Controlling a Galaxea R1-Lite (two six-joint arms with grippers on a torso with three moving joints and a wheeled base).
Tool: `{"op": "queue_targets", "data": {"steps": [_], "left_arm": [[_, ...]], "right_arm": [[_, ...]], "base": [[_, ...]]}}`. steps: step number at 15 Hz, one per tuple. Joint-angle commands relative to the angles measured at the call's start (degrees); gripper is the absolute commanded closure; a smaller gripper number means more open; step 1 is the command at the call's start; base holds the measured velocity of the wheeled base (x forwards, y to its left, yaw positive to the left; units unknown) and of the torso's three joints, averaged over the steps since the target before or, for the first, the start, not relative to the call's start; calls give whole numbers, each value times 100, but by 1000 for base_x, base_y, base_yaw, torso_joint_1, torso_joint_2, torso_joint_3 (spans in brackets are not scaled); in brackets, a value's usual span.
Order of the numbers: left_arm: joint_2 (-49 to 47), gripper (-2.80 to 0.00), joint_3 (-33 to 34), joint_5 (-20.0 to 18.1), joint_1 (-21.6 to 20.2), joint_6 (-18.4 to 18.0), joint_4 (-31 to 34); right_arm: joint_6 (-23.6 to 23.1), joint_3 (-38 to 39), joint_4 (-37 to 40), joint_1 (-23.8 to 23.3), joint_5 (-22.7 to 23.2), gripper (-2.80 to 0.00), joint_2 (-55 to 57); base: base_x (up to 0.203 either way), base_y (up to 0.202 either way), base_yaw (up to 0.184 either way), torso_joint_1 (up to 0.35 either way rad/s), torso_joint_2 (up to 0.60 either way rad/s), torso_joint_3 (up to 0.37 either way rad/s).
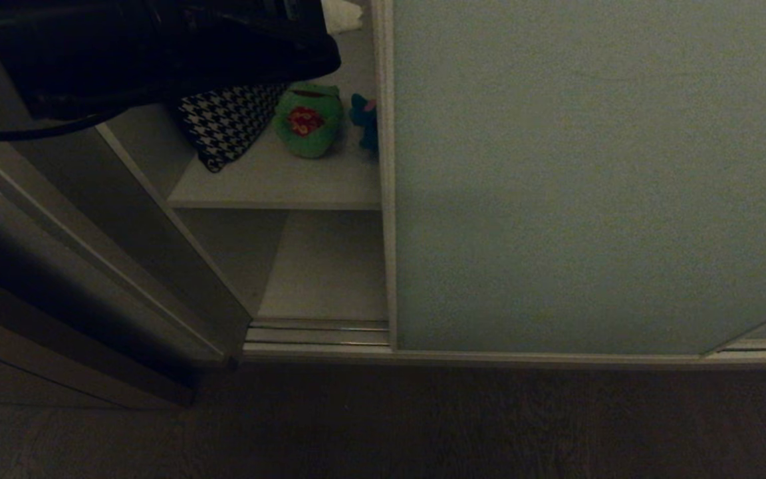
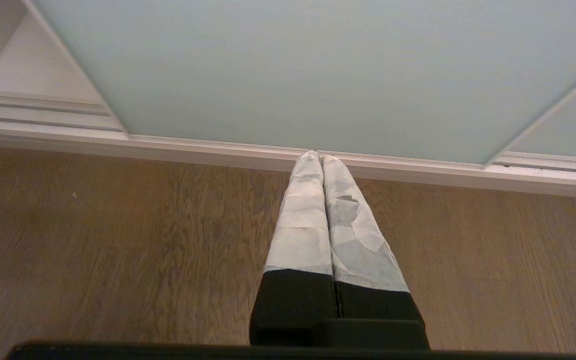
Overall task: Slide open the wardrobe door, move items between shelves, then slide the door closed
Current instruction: Open the door
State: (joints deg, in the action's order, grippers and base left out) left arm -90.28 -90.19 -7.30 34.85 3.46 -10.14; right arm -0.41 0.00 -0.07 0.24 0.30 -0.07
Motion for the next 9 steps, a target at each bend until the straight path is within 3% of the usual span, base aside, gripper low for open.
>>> {"op": "queue_targets", "data": {"steps": [1, 3, 5, 7, 9], "left_arm": [[-13, 0, 45, 18, 66, -7, 8], [49, 0, 4, 257, -47, -9, -4], [181, 0, 5, 423, -414, -34, 10], [403, 0, 87, 576, -954, -58, 89], [775, 0, 275, 774, -1557, -76, 611]], "right_arm": [[-2, 0, -1, 2, 0, 0, -1], [-2, 0, -1, 2, 4, 0, -1], [-2, 0, -1, 2, 1, 0, -1], [-2, 0, -1, 2, -4, 0, -1], [-2, 0, -1, 2, -4, 0, -1]], "base": [[0, 0, 0, 0, 0, 0], [0, 0, 0, 0, 0, 0], [0, 0, 0, 0, 0, 0], [0, 0, 0, 0, 0, 0], [0, 0, 0, 0, 0, 0]]}}
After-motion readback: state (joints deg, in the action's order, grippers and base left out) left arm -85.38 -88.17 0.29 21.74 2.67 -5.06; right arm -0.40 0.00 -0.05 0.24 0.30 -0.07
